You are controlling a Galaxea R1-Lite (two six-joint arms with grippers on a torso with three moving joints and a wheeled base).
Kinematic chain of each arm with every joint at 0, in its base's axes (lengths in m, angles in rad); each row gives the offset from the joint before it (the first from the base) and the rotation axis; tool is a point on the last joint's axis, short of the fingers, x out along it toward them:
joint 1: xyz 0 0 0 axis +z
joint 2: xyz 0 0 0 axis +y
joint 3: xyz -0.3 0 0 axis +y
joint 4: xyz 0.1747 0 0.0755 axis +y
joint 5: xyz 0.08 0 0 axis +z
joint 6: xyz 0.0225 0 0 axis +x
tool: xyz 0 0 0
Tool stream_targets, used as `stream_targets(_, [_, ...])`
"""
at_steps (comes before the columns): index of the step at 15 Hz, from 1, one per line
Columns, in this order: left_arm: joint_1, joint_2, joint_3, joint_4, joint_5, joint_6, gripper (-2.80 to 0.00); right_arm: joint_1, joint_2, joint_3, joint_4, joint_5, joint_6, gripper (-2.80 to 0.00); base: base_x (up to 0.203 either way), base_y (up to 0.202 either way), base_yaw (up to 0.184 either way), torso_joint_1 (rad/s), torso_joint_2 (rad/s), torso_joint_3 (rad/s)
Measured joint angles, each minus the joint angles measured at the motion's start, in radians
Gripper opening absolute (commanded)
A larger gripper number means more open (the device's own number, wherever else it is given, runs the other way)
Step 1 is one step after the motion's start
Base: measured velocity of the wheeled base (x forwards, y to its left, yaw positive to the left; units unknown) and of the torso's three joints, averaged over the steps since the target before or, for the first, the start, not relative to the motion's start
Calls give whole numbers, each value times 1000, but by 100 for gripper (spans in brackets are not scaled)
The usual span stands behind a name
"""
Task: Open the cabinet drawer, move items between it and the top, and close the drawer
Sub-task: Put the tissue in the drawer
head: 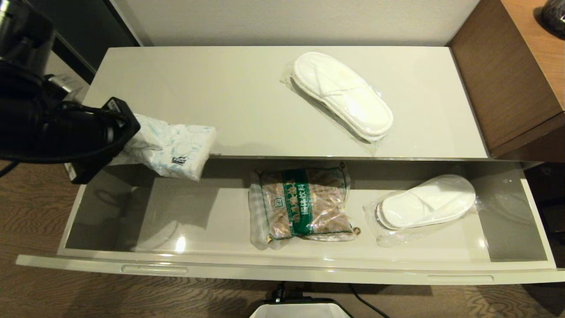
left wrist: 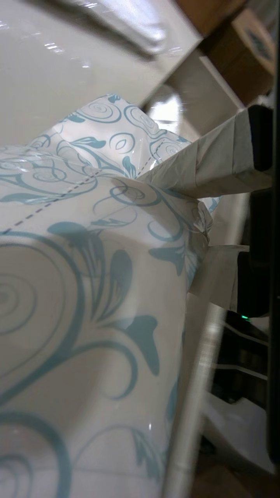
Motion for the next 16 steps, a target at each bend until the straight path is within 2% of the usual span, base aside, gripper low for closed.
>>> stream_targets(2, [-14,-80,37,73,-7,0,-280,0,0,0,0,0,0,-280,0,0,0,0,0,0])
stream_targets(5, [-18,-119,160,81,5,0,-280,0,0,0,0,0,0,-280,0,0,0,0,0,0])
stream_targets(7, [-18,-95,249,28,14,0,-280,0,0,0,0,0,0,-280,0,0,0,0,0,0])
stream_targets(12, [-18,25,369,-285,10,0,-280,0,0,0,0,0,0,-280,0,0,0,0,0,0])
stream_targets(16, [-18,150,375,-307,11,-2,-280,0,0,0,0,0,0,-280,0,0,0,0,0,0])
